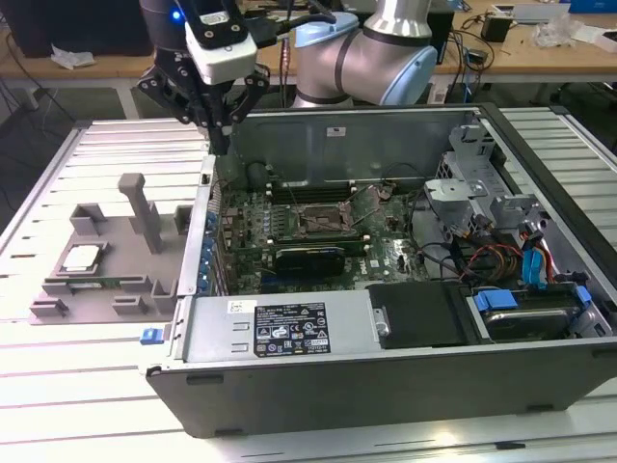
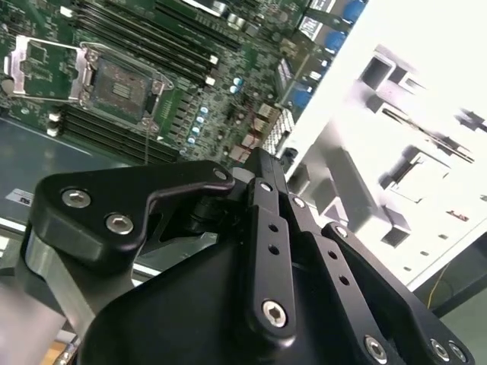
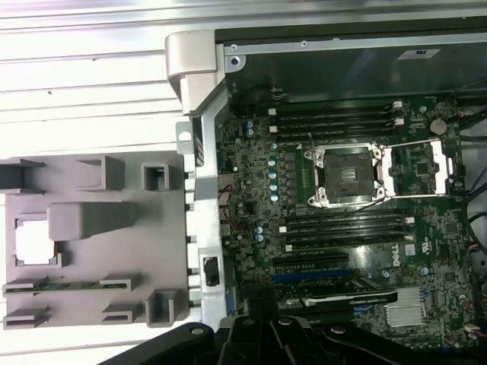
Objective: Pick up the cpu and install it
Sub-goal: 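Reach for the cpu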
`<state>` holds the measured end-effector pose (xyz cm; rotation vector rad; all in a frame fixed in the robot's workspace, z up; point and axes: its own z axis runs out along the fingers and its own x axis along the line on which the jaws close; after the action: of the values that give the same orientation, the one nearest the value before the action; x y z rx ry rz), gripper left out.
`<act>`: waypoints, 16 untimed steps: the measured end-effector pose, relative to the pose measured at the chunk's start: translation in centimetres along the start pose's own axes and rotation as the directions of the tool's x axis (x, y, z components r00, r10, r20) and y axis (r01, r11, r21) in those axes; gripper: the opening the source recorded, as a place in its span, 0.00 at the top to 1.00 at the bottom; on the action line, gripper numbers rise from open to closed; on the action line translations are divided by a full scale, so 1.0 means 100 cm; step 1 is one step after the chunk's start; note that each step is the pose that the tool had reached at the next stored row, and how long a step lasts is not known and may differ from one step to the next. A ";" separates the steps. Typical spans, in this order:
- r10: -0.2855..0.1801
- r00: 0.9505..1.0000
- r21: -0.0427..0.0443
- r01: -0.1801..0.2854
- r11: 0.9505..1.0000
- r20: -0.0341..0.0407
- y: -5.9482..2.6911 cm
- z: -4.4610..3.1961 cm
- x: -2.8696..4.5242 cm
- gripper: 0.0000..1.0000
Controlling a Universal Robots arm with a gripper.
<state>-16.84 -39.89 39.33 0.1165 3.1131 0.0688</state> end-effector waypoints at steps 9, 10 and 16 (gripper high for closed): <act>0.000 1.000 0.000 0.000 1.000 0.002 -0.0018 -0.0006 0.0240 0.89; 0.000 1.000 0.000 0.000 1.000 0.002 -0.0019 -0.0007 0.0258 0.89; 0.000 1.000 0.000 0.000 1.000 0.004 -0.0035 -0.0012 0.0472 0.89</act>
<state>-21.57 -39.88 39.33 0.1165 3.1095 0.0691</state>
